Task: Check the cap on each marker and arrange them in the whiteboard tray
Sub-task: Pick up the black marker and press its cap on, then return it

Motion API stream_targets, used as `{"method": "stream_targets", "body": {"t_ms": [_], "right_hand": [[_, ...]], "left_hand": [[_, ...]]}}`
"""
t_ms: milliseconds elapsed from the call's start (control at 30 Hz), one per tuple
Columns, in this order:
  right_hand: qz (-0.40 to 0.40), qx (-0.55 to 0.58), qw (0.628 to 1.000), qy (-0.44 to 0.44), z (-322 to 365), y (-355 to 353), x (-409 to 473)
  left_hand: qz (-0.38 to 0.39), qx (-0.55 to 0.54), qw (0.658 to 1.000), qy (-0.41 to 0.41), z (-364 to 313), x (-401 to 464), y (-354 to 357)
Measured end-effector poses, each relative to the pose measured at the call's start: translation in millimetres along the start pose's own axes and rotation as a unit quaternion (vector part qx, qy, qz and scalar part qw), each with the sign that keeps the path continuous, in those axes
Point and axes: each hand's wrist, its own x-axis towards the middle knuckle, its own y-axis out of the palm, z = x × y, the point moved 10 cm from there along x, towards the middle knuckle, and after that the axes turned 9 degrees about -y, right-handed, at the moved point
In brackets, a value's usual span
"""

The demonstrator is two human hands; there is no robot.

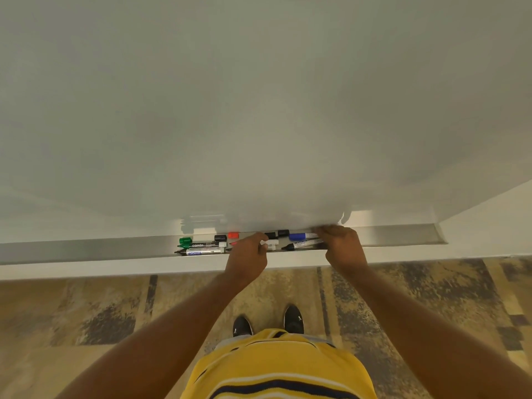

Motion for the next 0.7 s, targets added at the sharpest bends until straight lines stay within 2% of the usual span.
{"method": "stream_targets", "body": {"t_ms": [167,333,433,600,700], "right_hand": [[-0.021,-0.008,0.999,-0.030,9.3,-5.2,-1.2],[-0.037,0.007,0.999,-0.029,15.5,-6.9,1.5],[-0.015,0.007,0.997,-0.082,26.8,4.4,0.2],[0.017,-0.016,0.994,-0.106,30.4,19.8,-0.4],[0.027,-0.023,0.993,-0.112,31.6,24.0,0.3]], "left_hand": [[-0.038,0.063,0.997,0.033,-13.2,2.5,-2.5],[-0.053,0.173,0.982,0.058,-17.9,11.1,-4.1],[-0.040,0.223,0.970,0.082,-18.9,16.1,-0.3],[-0.024,0.321,0.937,0.136,-28.1,24.7,12.8],[-0.017,0.358,0.924,0.135,-29.2,29.3,17.5]]}}
